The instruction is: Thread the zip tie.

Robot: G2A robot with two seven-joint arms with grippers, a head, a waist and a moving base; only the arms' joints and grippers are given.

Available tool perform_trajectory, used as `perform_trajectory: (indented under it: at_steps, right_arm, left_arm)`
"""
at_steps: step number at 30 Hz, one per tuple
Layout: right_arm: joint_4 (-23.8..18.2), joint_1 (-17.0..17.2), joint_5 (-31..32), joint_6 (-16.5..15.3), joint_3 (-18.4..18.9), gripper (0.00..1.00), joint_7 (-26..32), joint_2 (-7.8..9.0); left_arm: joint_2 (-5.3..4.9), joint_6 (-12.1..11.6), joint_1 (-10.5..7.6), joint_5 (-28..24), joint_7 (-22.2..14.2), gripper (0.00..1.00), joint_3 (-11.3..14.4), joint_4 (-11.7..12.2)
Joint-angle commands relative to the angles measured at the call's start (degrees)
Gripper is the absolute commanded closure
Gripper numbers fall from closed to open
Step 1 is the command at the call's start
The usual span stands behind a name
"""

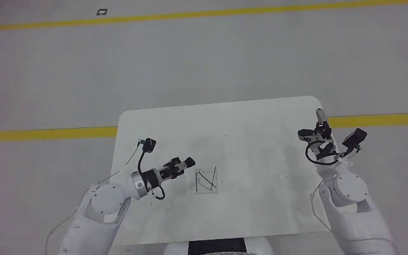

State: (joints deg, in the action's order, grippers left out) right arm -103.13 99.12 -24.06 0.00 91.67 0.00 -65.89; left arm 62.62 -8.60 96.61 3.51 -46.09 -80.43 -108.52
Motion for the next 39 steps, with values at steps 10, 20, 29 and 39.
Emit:
perform_trajectory:
  at_steps: [10, 20, 29, 39]
  right_arm:
    - [0.0, 0.0, 0.0, 0.0, 0.0, 0.0, 0.0, 0.0]
    - [0.0, 0.0, 0.0, 0.0, 0.0, 0.0, 0.0, 0.0]
    - [0.0, 0.0, 0.0, 0.0, 0.0, 0.0, 0.0, 0.0]
    - [0.0, 0.0, 0.0, 0.0, 0.0, 0.0, 0.0, 0.0]
  left_arm:
    - [0.47, 6.5, -6.89, 11.0, 1.9, 0.0, 9.3, 1.4]
    - [0.58, 7.7, -7.56, 12.3, 1.1, 0.0, 11.2, 2.5]
    - [0.89, 10.8, -10.73, 14.5, 0.3, 0.0, 14.6, 4.3]
    - [1.48, 13.5, -16.01, 15.4, -4.0, 0.0, 19.8, 8.4]
